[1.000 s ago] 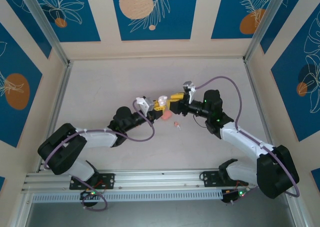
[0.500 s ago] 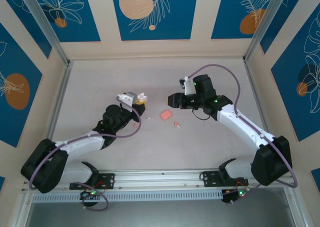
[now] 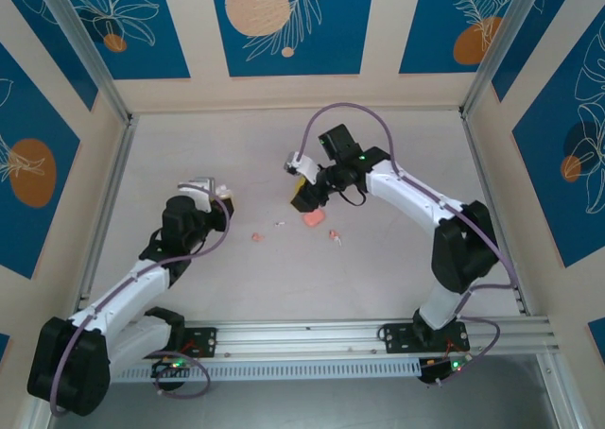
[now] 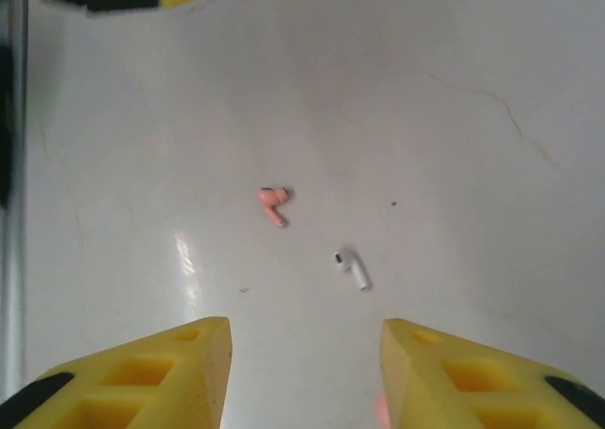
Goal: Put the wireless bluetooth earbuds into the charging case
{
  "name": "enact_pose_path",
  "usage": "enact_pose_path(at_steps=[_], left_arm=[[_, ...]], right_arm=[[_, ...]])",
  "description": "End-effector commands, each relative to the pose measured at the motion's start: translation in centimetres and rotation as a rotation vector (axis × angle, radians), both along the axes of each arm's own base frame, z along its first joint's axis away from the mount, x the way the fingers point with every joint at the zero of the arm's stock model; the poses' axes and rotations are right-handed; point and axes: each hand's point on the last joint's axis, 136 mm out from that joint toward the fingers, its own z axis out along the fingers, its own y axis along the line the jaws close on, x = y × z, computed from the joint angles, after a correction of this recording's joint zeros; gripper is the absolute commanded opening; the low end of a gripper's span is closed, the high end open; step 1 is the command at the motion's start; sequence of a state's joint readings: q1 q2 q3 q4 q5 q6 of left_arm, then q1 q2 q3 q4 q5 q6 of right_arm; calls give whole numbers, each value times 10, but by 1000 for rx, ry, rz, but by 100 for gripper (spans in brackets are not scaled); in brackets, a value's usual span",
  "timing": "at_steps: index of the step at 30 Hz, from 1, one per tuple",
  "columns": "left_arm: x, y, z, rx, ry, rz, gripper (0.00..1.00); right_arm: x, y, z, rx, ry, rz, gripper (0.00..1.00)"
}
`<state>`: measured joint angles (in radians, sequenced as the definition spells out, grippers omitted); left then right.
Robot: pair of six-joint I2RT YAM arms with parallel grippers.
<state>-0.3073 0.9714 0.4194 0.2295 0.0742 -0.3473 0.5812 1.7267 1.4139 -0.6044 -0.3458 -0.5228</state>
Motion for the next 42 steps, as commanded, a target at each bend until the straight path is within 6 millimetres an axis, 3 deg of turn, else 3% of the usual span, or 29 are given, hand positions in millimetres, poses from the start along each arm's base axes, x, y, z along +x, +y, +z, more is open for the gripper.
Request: enact_pose_path(at_steps=[1,9,17,22,42], left_arm=[[-10,10,-18,-22,85,16,15],[-15,31,-26,-42,115,70,16],[-18,43,-29,-50,116,103,15],[-17,46,-29,-49,111,110,15],[-14,44,-31,-67,117,104,15]], right_arm=[[-15,8,-13,-29,-153,296,41],[-4,32,-68,-231,-249,504,39],[-2,49,-98,-310,-241,578,39],[-4,48,-119,-377,-212,611,39],[6,56,-147,-428,-177,602,36]])
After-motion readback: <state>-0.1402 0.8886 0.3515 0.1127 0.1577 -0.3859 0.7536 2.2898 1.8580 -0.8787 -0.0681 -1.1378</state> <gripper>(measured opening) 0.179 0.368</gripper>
